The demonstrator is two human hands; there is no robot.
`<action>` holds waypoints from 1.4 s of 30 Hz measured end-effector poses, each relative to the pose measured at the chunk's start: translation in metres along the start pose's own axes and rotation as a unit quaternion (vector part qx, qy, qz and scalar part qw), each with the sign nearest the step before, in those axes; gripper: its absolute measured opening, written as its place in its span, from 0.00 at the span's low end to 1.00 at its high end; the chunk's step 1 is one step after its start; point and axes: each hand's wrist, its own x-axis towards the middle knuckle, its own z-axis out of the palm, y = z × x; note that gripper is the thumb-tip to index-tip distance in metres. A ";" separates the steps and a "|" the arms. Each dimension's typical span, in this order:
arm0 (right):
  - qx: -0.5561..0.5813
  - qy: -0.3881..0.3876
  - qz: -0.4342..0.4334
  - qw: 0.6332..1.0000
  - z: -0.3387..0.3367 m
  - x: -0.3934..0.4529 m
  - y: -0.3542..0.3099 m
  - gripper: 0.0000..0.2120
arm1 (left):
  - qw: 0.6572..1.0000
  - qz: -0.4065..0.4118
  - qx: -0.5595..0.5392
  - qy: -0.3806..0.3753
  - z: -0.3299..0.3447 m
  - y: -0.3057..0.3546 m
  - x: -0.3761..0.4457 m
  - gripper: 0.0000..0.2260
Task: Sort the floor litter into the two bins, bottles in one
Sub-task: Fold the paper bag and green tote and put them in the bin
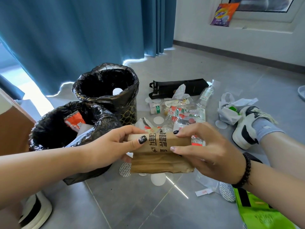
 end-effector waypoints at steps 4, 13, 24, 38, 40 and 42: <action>0.068 -0.005 0.055 0.996 0.001 0.004 -0.004 0.17 | 0.999 0.015 0.020 0.033 0.000 0.000 -0.001 0.26; 0.331 -0.009 0.300 0.895 0.004 0.033 0.004 0.21 | 0.988 0.025 -0.114 0.101 -0.004 0.007 -0.001 0.32; 0.242 0.027 0.150 0.958 0.032 0.074 -0.011 0.17 | 0.982 0.032 -0.078 0.168 -0.037 0.007 -0.025 0.26; 0.572 0.043 0.431 0.696 0.101 0.157 -0.021 0.16 | 0.936 0.004 -0.118 0.332 -0.094 0.002 -0.056 0.19; 0.541 0.040 0.425 0.724 0.107 0.163 -0.023 0.18 | 0.935 -0.002 -0.097 0.340 -0.100 -0.006 -0.058 0.19; 0.492 0.050 0.416 0.763 0.108 0.169 -0.020 0.18 | 0.929 -0.001 -0.065 0.365 -0.106 -0.015 -0.056 0.19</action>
